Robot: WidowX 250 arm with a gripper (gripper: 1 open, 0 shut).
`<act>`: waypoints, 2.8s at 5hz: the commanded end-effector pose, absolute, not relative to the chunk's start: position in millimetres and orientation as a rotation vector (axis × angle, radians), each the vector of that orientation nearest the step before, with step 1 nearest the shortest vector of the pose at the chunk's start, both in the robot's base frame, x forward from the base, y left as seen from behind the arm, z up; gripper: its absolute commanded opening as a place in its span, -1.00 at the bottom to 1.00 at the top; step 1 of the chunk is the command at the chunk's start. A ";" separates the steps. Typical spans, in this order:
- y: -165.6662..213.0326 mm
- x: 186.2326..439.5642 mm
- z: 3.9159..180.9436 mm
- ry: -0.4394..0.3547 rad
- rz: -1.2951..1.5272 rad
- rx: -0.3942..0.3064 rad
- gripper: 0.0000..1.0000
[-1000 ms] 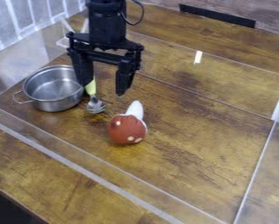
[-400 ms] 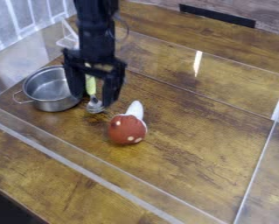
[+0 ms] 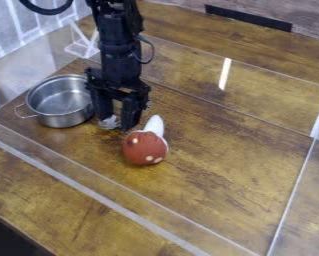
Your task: Move the green spoon to the right
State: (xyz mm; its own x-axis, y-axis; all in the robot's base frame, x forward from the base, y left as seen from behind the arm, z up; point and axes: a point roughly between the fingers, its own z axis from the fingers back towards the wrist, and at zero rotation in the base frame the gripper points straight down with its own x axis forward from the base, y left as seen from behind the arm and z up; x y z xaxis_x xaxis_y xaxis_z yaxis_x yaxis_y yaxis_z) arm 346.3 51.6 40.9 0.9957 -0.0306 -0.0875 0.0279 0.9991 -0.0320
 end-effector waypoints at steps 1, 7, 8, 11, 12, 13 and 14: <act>60.9 354.6 58.4 0.026 -0.005 -0.027 -1.00; 29.4 360.4 88.8 -0.050 0.009 -0.099 1.00; 25.5 367.6 86.2 -0.049 0.073 -0.095 -1.00; 32.7 361.3 87.3 -0.029 0.150 -0.078 1.00; 42.9 365.9 82.6 -0.019 0.144 -0.065 1.00; 50.0 372.4 73.4 -0.011 0.131 -0.061 1.00; 61.4 375.1 67.7 -0.005 0.174 -0.056 1.00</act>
State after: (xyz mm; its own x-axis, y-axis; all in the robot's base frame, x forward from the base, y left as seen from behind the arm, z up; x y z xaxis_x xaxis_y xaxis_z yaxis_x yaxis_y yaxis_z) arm 365.8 55.2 46.6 0.9843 0.1633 -0.0677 -0.1673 0.9841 -0.0590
